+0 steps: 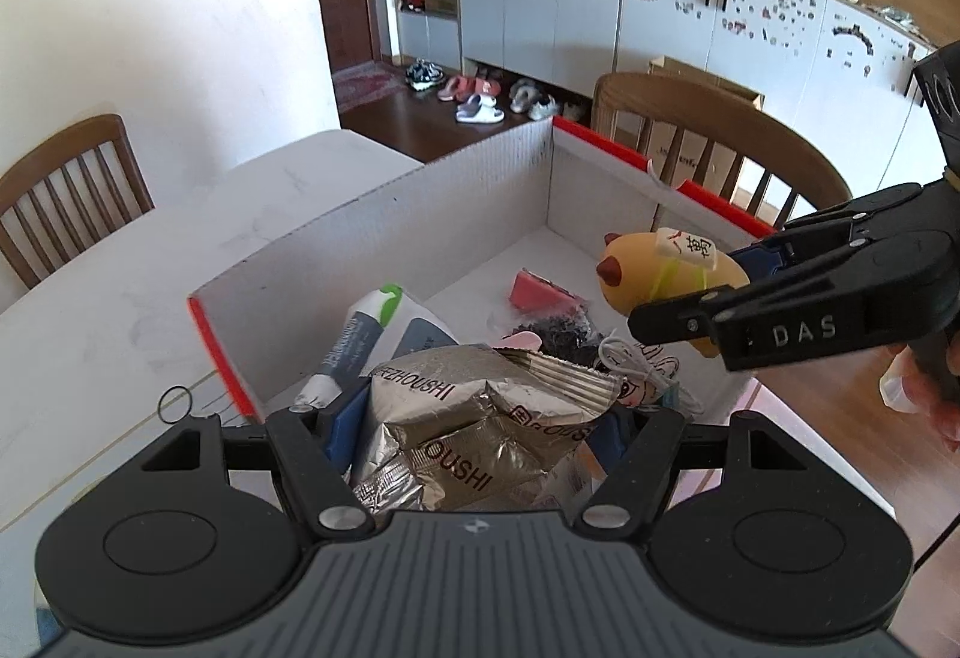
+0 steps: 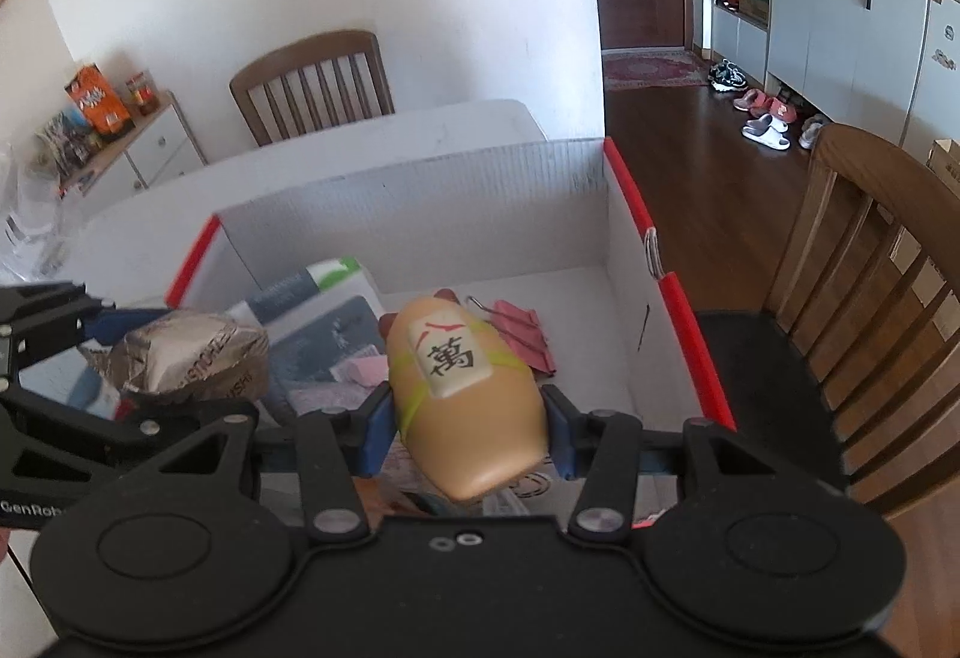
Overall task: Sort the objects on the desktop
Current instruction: 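Open both tools to drop the silver bag and yellow bottle into the box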
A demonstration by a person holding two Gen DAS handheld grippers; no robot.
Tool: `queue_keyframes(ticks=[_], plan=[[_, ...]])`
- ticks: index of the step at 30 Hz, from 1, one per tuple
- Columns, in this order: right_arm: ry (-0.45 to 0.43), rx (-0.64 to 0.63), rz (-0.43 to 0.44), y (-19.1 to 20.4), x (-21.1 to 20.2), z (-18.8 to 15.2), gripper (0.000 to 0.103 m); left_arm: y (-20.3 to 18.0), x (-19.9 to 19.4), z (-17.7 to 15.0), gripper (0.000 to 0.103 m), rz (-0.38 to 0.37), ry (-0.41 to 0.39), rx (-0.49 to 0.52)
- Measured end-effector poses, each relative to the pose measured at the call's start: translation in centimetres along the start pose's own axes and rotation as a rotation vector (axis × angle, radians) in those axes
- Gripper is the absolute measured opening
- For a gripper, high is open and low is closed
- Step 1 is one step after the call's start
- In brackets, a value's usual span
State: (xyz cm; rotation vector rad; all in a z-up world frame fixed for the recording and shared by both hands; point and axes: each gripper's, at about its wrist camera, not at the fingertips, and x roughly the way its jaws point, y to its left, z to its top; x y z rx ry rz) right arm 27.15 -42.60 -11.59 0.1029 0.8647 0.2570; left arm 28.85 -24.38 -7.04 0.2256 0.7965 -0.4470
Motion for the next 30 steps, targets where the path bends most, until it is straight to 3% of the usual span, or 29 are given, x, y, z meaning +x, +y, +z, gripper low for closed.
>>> queue_keyframes(ticks=[16, 24, 26, 30], plan=[[0.089, -0.096, -0.016, 0.4, 2.8, -0.5, 0.051, 0.4, 4.0, -0.1, 0.071, -0.013, 0.133, -0.013], [0.102, -0.112, -0.011, 0.4, 2.8, -0.6, 0.057, 0.4, 3.9, 0.0, 0.072, -0.004, 0.137, -0.021], [0.094, -0.110, -0.006, 0.2, 2.5, -0.5, 0.066, 0.5, 3.6, 0.0, 0.072, -0.003, 0.132, -0.030], [0.084, -0.110, -0.002, 0.2, 1.8, -0.6, 0.066, 0.6, 2.6, -0.1, 0.080, -0.003, 0.112, -0.051]])
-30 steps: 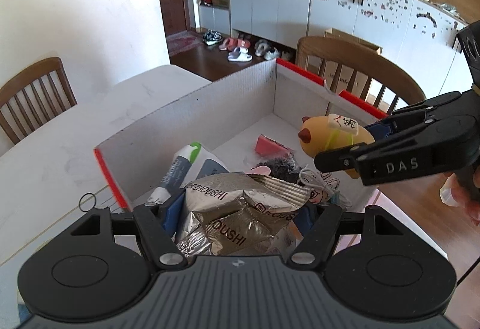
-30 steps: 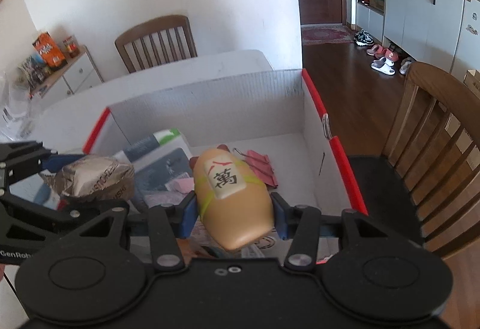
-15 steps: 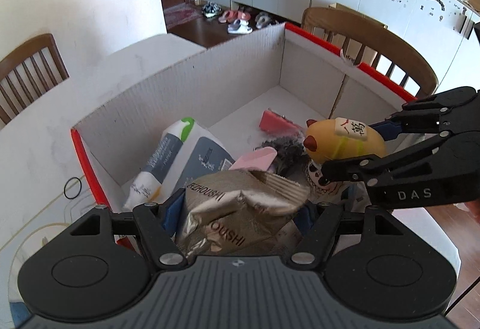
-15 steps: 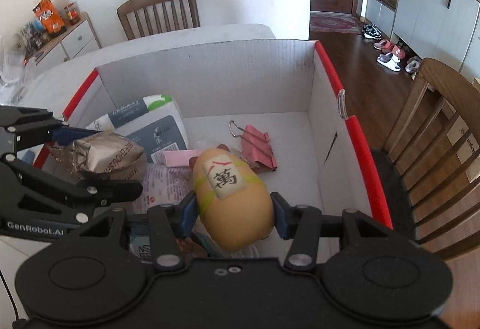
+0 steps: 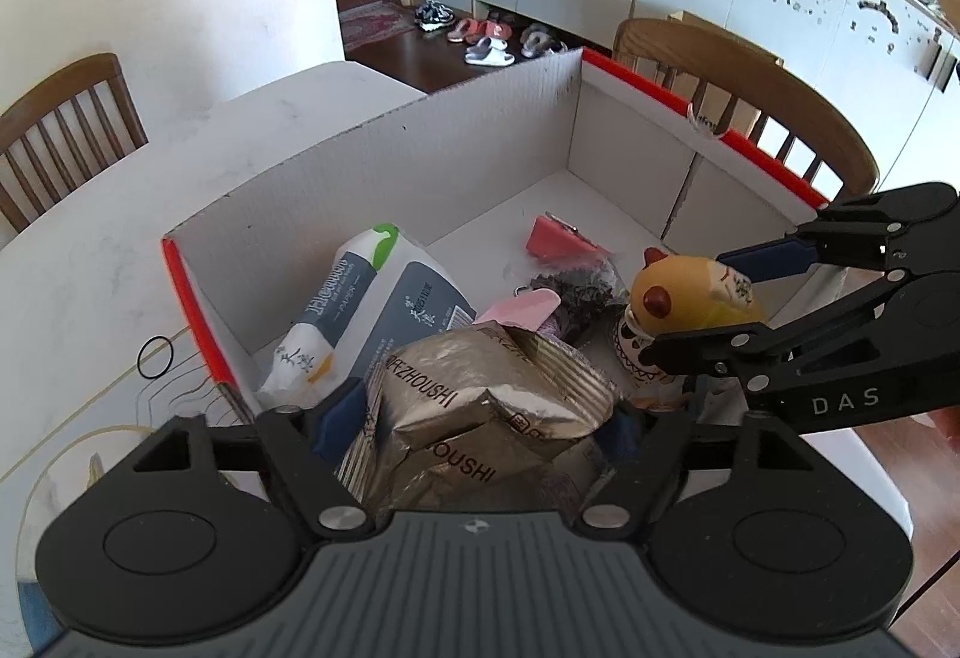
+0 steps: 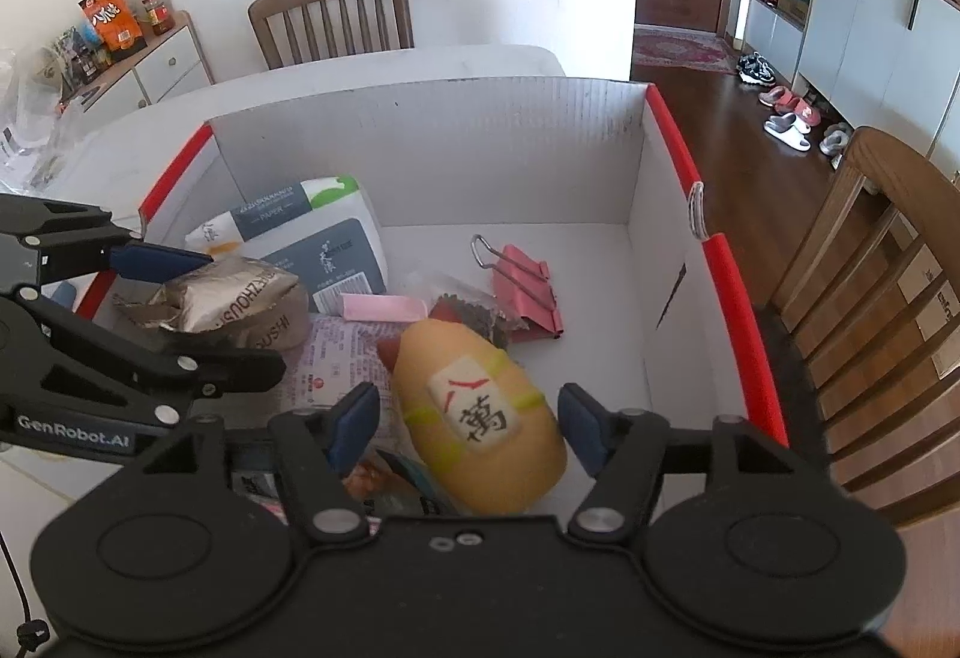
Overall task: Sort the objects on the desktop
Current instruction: 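Open both tools to drop the silver bag and yellow bottle into the box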
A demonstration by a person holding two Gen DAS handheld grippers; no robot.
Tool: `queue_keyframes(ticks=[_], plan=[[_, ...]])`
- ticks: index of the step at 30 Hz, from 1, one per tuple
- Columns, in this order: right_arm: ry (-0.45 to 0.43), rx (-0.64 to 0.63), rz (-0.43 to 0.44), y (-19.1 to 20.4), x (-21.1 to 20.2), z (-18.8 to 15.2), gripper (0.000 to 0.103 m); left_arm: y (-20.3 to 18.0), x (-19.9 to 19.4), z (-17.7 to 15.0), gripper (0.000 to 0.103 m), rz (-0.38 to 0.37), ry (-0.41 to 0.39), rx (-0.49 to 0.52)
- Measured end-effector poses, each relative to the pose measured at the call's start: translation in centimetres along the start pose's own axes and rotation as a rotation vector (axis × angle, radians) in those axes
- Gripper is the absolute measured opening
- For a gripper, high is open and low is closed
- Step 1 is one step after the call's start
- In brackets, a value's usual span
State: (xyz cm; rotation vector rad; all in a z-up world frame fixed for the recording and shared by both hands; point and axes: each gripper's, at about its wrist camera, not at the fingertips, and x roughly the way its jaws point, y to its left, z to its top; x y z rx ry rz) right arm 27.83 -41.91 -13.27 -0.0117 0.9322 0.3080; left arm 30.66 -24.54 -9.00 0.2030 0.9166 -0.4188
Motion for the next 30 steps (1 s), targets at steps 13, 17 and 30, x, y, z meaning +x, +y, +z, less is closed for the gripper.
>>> queue_keyframes(ticks=[13, 17, 30], plan=[[-0.058, 0.039, 0.062, -0.1, -2.8, 0.1, 0.071, 0.3, -4.9, -1.2, 0.080, -0.009, -0.087, -0.078], [-0.075, 0.033, 0.077, 0.3, -3.5, 0.1, 0.073, 0.4, -6.7, -1.4, 0.080, -0.007, -0.137, -0.112], [-0.162, 0.023, 0.136, 1.4, -5.9, 0.6, 0.081, 1.8, -9.6, -1.8, 0.088, -0.005, -0.203, -0.239]])
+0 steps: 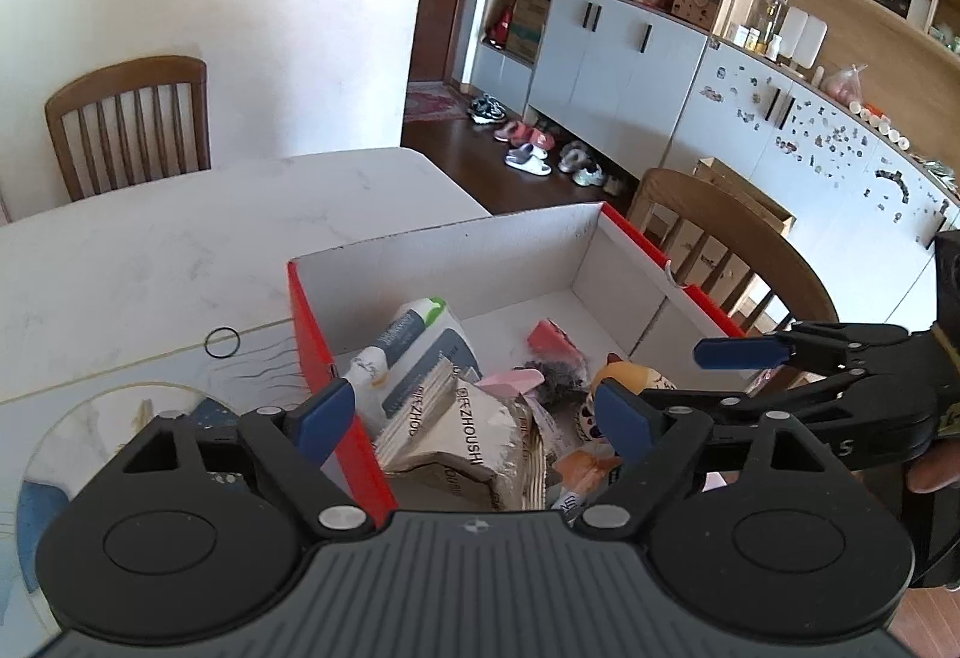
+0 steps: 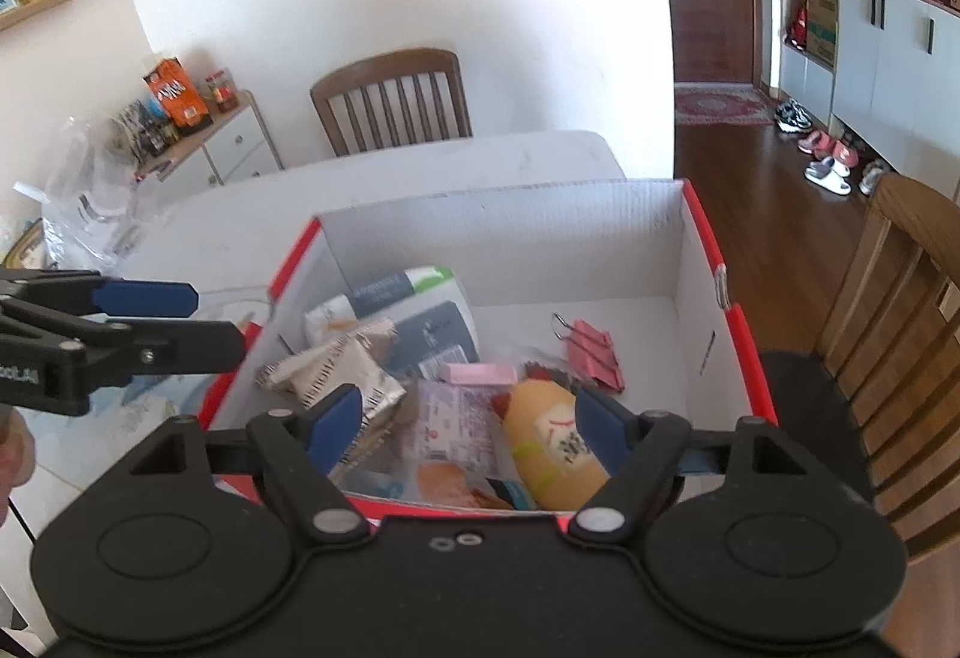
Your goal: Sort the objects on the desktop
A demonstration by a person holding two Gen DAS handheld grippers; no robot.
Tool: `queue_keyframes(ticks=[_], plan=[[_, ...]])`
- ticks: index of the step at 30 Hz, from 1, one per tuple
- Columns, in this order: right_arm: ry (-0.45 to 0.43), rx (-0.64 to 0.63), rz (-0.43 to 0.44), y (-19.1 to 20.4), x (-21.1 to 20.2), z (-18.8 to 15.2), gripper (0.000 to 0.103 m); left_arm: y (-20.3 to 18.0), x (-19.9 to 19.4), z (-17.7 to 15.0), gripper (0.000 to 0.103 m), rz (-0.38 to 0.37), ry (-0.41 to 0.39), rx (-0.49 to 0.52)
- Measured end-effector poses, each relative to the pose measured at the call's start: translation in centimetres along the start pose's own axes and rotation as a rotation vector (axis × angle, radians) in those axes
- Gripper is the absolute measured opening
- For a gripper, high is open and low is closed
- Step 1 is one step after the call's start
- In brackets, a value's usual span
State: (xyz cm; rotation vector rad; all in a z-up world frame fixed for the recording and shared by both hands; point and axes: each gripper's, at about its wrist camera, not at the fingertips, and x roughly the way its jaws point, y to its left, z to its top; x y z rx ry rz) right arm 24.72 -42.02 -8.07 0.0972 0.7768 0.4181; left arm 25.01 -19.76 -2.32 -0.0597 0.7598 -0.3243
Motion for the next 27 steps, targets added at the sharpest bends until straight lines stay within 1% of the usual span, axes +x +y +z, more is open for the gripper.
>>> queue_keyframes(ticks=[4, 6, 8, 16, 19, 23, 27], plan=[[-0.020, 0.004, 0.010, 0.3, -0.6, 0.2, 0.082, 0.0, -0.4, 0.0, 0.090, -0.002, -0.011, -0.007], [-0.029, 0.002, 0.012, 0.4, -0.8, 0.3, 0.083, -0.1, -0.6, -0.1, 0.098, 0.002, -0.022, -0.002], [-0.036, -0.001, 0.013, 0.6, -1.0, 0.3, 0.084, -0.1, -0.8, -0.1, 0.102, -0.005, -0.031, -0.003], [-0.062, 0.003, 0.024, 1.1, -2.0, 0.3, 0.085, -0.7, -1.8, -0.1, 0.102, -0.017, -0.057, 0.015], [-0.070, 0.005, 0.028, 1.3, -2.3, 0.4, 0.086, -1.0, -2.7, -0.2, 0.102, -0.014, -0.094, 0.022], [-0.078, 0.008, 0.033, 1.6, -2.6, 0.4, 0.086, -1.6, -3.9, -0.1, 0.102, 0.004, -0.136, 0.065], [-0.085, 0.007, 0.038, 1.7, -2.8, 0.4, 0.086, -1.8, -4.7, 0.0, 0.102, -0.004, -0.155, 0.058]])
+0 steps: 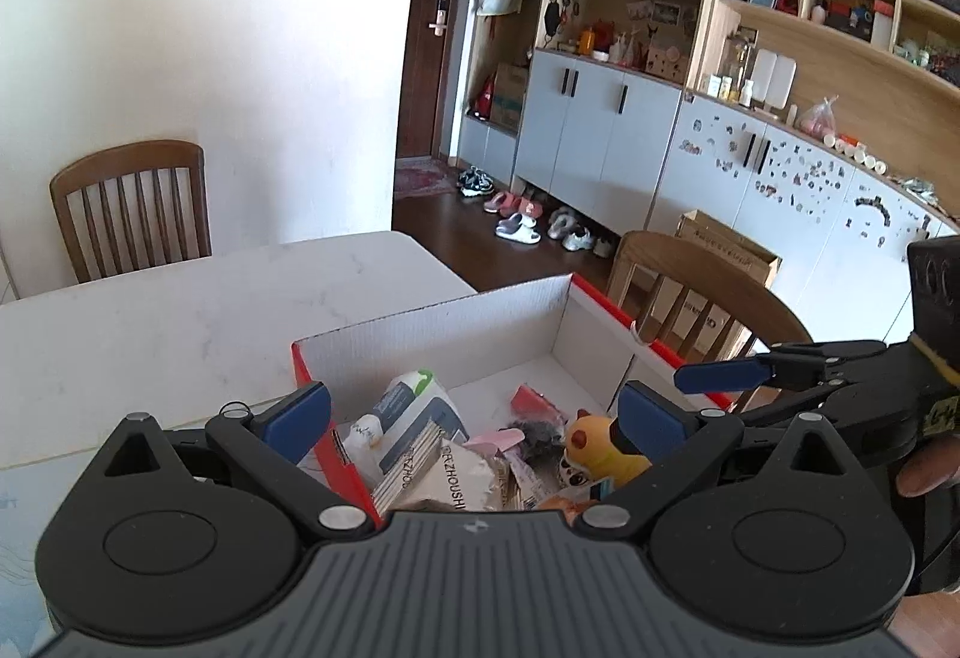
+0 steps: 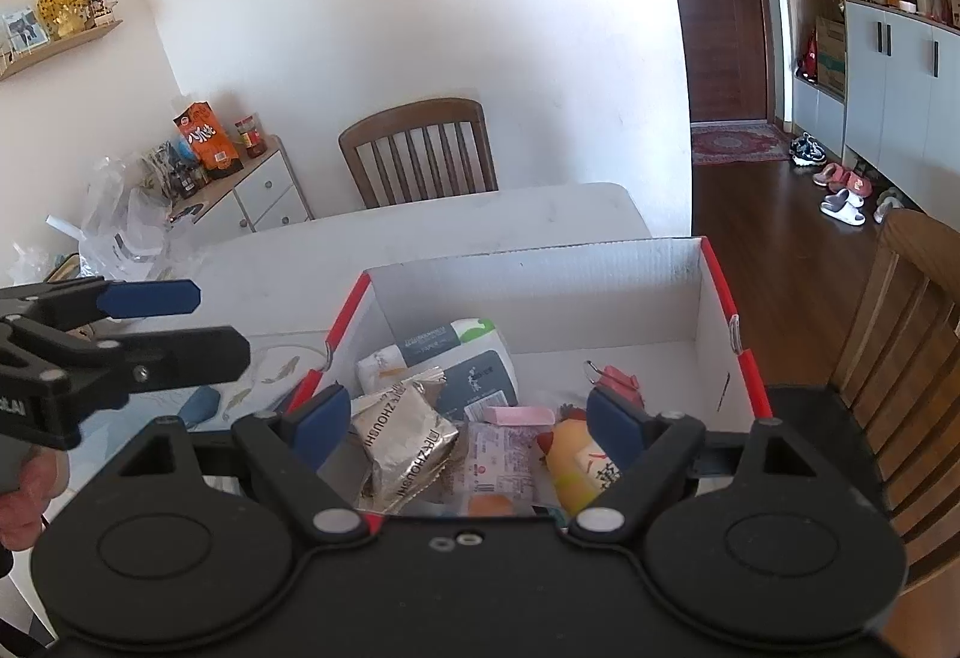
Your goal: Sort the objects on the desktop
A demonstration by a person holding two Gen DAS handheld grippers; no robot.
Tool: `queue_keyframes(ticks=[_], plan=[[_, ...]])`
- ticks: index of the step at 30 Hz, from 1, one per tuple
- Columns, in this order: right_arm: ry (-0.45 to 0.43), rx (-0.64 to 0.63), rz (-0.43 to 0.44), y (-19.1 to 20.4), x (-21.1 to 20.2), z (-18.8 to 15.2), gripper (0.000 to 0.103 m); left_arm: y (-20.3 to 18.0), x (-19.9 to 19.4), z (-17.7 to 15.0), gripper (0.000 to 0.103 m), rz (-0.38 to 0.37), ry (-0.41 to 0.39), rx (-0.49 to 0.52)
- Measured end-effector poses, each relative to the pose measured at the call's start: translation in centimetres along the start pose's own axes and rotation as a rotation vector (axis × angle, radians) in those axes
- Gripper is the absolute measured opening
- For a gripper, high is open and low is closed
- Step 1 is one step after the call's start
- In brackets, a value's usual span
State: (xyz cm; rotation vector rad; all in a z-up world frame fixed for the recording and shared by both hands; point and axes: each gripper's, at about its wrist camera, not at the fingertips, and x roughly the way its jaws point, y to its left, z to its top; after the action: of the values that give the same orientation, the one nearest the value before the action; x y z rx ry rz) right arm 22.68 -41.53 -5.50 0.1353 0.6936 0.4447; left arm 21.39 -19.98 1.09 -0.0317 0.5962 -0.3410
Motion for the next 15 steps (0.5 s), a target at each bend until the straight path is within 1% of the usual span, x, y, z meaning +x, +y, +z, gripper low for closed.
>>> queue_keyframes(ticks=[9, 15], plan=[[-0.003, -0.010, 0.007, 0.7, -0.5, 0.0, 0.087, -0.4, -0.3, 0.1, 0.102, 0.051, 0.006, 0.021], [-0.002, -0.016, 0.013, 1.2, -1.0, -0.2, 0.088, -0.3, -0.5, -0.1, 0.102, 0.028, 0.020, 0.005]])
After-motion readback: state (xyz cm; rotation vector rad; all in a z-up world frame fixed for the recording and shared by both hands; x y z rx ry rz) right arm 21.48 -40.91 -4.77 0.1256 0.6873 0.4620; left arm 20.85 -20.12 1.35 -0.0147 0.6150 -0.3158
